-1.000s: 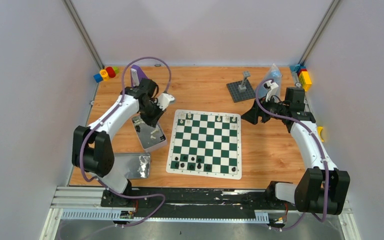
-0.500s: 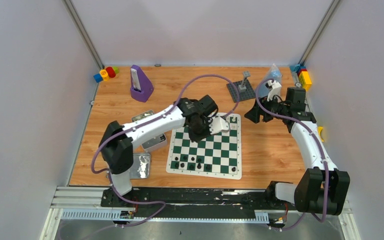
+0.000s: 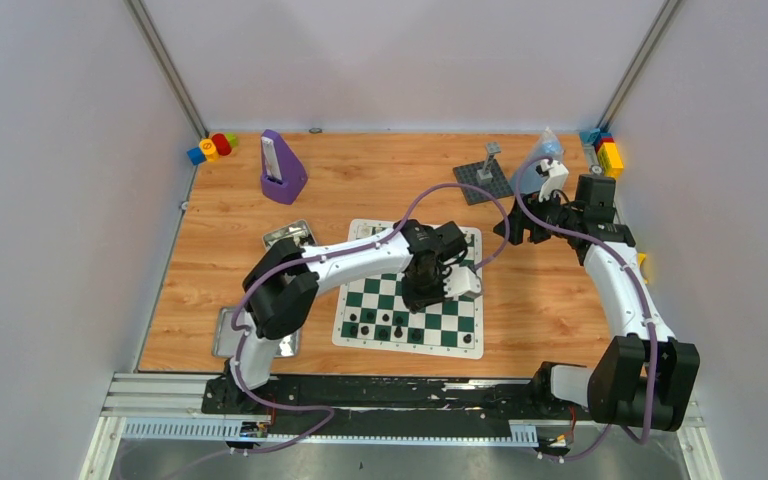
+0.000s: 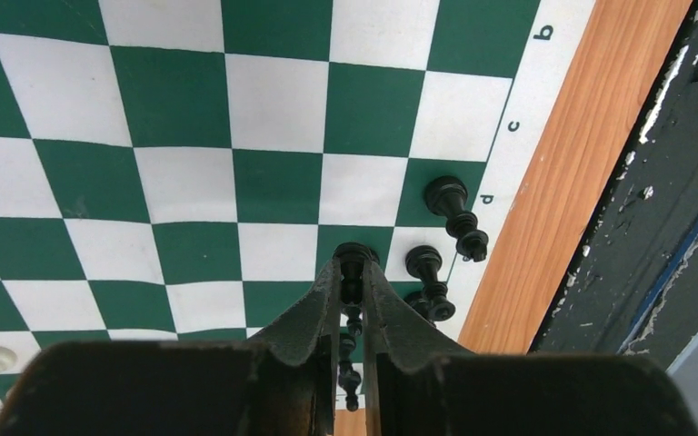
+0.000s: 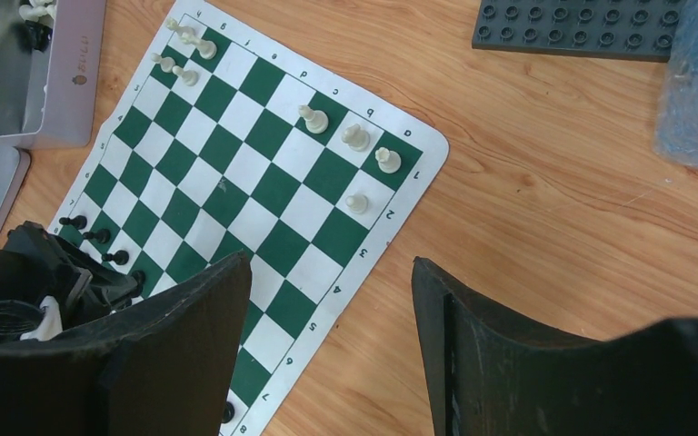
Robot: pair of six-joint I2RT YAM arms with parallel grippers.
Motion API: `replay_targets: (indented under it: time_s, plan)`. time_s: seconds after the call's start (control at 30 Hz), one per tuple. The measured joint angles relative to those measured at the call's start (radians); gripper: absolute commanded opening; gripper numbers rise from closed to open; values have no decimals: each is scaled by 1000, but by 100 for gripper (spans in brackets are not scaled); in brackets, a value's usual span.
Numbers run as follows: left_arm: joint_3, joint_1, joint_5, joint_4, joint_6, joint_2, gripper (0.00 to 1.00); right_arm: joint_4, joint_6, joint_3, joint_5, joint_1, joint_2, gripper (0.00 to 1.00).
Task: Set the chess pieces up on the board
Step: Place the chess piece on the chessboard.
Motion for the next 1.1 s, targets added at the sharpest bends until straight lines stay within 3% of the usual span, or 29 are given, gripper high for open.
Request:
replay_targets:
  time_s: [1.1]
  plan:
    - [24,-31,35,4,-8,111,27,0,-1,0,-3,0,0,66]
